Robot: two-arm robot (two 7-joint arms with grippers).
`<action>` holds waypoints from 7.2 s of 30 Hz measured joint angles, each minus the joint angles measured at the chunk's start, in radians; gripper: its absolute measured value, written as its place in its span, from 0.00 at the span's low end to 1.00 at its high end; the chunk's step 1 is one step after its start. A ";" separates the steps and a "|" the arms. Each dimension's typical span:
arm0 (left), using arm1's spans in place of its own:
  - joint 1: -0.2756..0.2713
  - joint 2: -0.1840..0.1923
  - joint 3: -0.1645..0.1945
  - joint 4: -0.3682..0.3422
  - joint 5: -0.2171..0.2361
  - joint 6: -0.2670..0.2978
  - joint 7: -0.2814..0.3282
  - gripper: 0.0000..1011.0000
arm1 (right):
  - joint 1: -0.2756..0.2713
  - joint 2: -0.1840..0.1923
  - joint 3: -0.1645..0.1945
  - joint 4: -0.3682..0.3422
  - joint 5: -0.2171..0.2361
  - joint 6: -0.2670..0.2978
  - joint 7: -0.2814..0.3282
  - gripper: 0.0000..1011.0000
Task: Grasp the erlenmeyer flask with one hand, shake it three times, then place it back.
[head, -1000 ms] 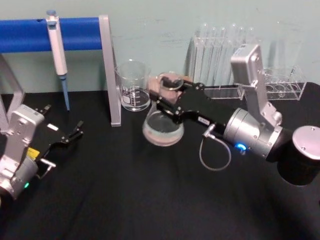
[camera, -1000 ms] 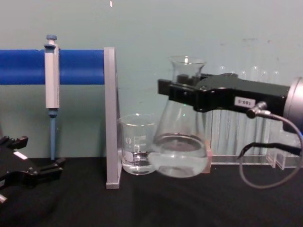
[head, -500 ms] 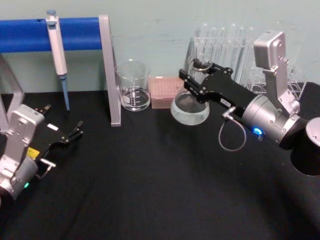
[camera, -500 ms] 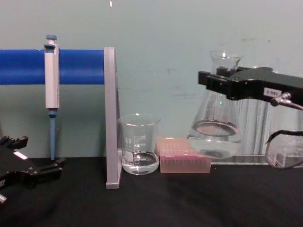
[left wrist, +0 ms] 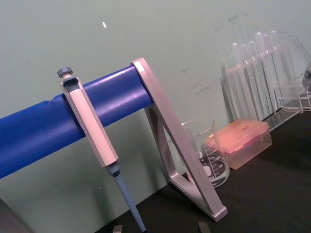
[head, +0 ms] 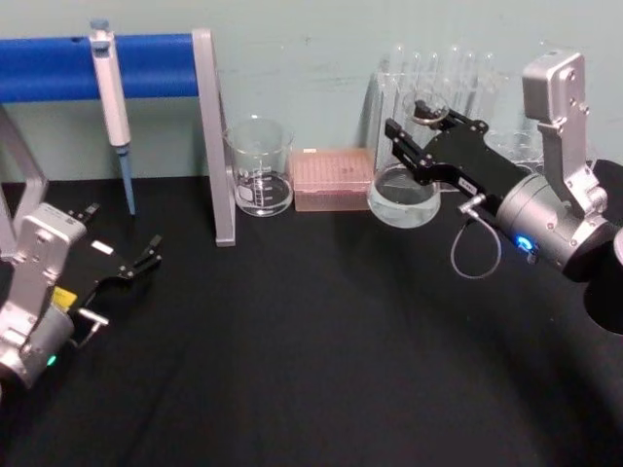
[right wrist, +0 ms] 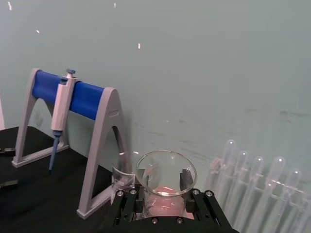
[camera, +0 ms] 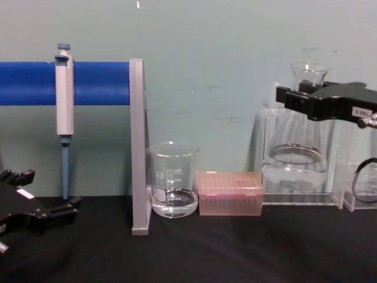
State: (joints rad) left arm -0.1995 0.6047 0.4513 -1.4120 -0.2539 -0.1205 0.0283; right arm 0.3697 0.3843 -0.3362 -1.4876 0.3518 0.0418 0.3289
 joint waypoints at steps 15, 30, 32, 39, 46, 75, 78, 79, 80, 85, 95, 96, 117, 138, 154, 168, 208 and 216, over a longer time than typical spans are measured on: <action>0.000 0.000 0.000 0.000 0.000 0.000 0.000 0.99 | -0.027 -0.017 0.023 -0.029 -0.024 0.012 0.013 0.44; 0.000 0.000 0.000 0.000 0.000 0.000 0.000 0.99 | -0.056 -0.017 -0.040 -0.100 -0.003 0.026 0.097 0.44; 0.000 0.000 0.000 0.000 0.000 0.000 0.000 0.99 | -0.060 -0.013 -0.052 -0.111 0.005 0.028 0.109 0.44; 0.000 0.000 0.000 0.000 0.000 0.000 0.000 0.99 | -0.071 0.003 -0.096 -0.149 0.030 0.034 0.151 0.44; 0.000 0.000 0.000 0.000 0.000 0.000 0.000 0.99 | -0.074 0.019 -0.135 -0.173 0.052 0.034 0.182 0.44; 0.000 0.000 0.000 0.000 0.000 0.000 0.000 0.99 | -0.049 0.083 -0.241 -0.208 0.123 0.009 0.264 0.44; 0.000 0.000 0.000 0.000 0.000 0.000 0.000 0.99 | -0.044 0.082 -0.240 -0.199 0.123 0.007 0.254 0.44; 0.000 0.000 0.000 0.000 0.000 0.000 0.000 0.99 | -0.043 0.082 -0.240 -0.197 0.123 0.007 0.250 0.44; 0.000 0.000 0.000 0.000 0.000 0.000 0.000 0.99 | -0.041 0.081 -0.239 -0.194 0.123 0.006 0.247 0.44; 0.000 0.000 0.000 0.000 0.000 0.000 0.000 0.99 | -0.031 0.073 -0.226 -0.171 0.121 0.002 0.221 0.44; 0.000 0.000 0.000 0.000 0.000 0.000 0.000 0.99 | -0.008 0.052 -0.182 -0.109 0.102 -0.003 0.162 0.44; 0.000 0.000 0.000 0.000 0.000 0.000 0.000 0.99 | -0.006 0.051 -0.178 -0.104 0.100 -0.003 0.158 0.44; 0.000 0.000 0.000 0.000 0.000 0.000 0.000 0.99 | 0.003 0.029 -0.060 -0.023 0.053 -0.008 0.064 0.44; 0.000 0.000 0.000 0.000 0.000 0.000 0.000 0.99 | -0.015 0.016 0.016 -0.010 0.013 0.003 0.037 0.44; 0.000 0.000 0.000 0.000 0.000 0.000 0.000 0.99 | -0.038 0.008 -0.012 -0.060 0.017 0.017 0.085 0.44; 0.000 0.000 0.000 0.000 0.000 0.000 0.000 0.99 | -0.058 0.015 -0.071 -0.120 0.057 0.026 0.137 0.44; 0.000 0.000 0.000 0.000 0.000 0.000 0.000 0.99 | -0.028 0.019 -0.157 -0.062 0.092 -0.007 0.179 0.44; 0.000 0.000 0.000 0.000 0.000 0.000 0.000 0.99 | -0.029 0.013 -0.167 -0.025 0.088 -0.030 0.188 0.44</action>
State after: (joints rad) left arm -0.1995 0.6047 0.4514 -1.4120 -0.2539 -0.1205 0.0283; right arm 0.3410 0.3972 -0.5027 -1.5128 0.4398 0.0116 0.5165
